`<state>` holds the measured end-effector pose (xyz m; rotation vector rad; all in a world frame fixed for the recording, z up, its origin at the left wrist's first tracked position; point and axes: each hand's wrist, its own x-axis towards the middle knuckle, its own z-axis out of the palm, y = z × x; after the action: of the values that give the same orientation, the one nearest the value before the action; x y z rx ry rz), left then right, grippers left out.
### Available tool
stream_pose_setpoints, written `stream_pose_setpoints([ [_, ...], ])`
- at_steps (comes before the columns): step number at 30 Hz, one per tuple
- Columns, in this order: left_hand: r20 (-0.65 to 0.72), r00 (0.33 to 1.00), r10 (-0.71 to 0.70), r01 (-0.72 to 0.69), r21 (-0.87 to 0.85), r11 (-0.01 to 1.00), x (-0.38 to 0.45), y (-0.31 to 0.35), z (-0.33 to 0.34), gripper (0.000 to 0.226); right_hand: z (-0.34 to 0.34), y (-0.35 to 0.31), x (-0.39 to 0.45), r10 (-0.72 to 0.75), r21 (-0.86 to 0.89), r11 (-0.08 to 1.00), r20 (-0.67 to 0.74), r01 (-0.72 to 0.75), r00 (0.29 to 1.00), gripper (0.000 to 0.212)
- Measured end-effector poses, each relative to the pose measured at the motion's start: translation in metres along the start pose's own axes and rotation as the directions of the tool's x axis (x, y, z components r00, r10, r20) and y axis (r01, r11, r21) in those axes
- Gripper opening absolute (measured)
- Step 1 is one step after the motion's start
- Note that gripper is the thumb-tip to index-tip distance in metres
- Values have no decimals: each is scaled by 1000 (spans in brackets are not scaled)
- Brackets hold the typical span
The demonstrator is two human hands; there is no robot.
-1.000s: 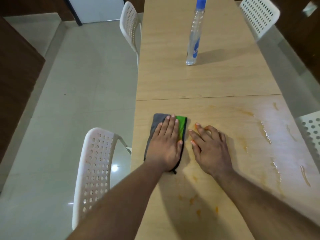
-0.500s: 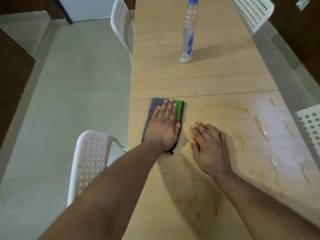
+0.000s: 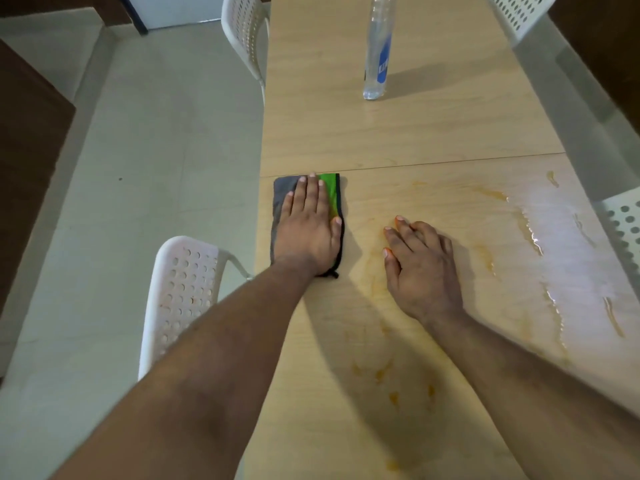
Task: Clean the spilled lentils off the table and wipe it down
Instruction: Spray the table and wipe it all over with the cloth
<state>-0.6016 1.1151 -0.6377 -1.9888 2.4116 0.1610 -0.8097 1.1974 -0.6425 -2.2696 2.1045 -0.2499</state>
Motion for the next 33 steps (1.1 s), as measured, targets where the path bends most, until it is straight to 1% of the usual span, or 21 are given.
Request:
stream_pose_setpoints([
  [2,-5,998,70,-70,-8,998,-20,18,2,76,-1,2,1,-3,18,1000,-19,3,1000,51],
  [4,2,975,224,-224,-33,974,-66,35,6,74,-2,1,-1,-3,27,1000,-24,4,1000,50],
  [5,21,950,312,-311,-47,949,-93,39,6,73,-2,1,-2,-1,33,999,-19,2,1000,49],
  [7,49,898,437,-434,-55,899,-143,30,3,72,-4,1,-4,0,58,998,-22,2,1000,49],
  [9,42,878,478,-474,-67,878,-163,4,0,71,-4,2,-8,-5,121,993,-40,10,999,48],
  [10,25,889,457,-455,-54,889,-163,-9,0,71,-5,3,-12,-4,157,987,-54,12,999,48],
  [11,24,914,404,-403,-36,914,-156,-19,0,71,-4,4,-16,4,193,981,-66,9,998,47],
  [14,49,985,165,-165,-7,986,-121,-24,0,74,-3,2,-43,9,246,969,-92,14,996,44],
  [15,49,995,92,-92,-5,996,-113,-22,1,75,-4,2,-57,3,254,967,-95,21,996,44],
  [17,30,999,38,-38,-1,999,-106,-11,6,76,-5,3,-80,-30,246,968,-115,57,993,43],
  [19,21,996,86,-86,-11,996,-122,9,9,75,-4,6,-100,-42,230,971,-129,71,991,42],
  [22,29,964,265,-264,-39,964,-183,41,16,73,-3,9,-122,-4,207,978,-129,31,992,43],
  [24,45,932,360,-356,-71,932,-235,45,14,72,-8,13,-131,-1,189,982,-99,20,995,45],
  [26,67,912,405,-399,-94,912,-278,31,10,72,-14,17,-140,-30,155,987,-53,38,998,49],
  [28,82,904,419,-412,-91,907,-293,12,9,72,-14,20,-146,-60,139,988,-22,62,998,51],
  [30,71,915,396,-393,-58,918,-279,-2,12,71,-11,21,-147,-61,134,989,-25,64,998,51],
  [32,43,953,300,-298,-33,954,-246,-5,15,70,-6,20,-144,-58,116,991,-40,62,998,50],
  [33,37,973,228,-227,-27,974,-229,-2,19,71,-2,22,-147,-53,110,992,-52,58,997,49],
])
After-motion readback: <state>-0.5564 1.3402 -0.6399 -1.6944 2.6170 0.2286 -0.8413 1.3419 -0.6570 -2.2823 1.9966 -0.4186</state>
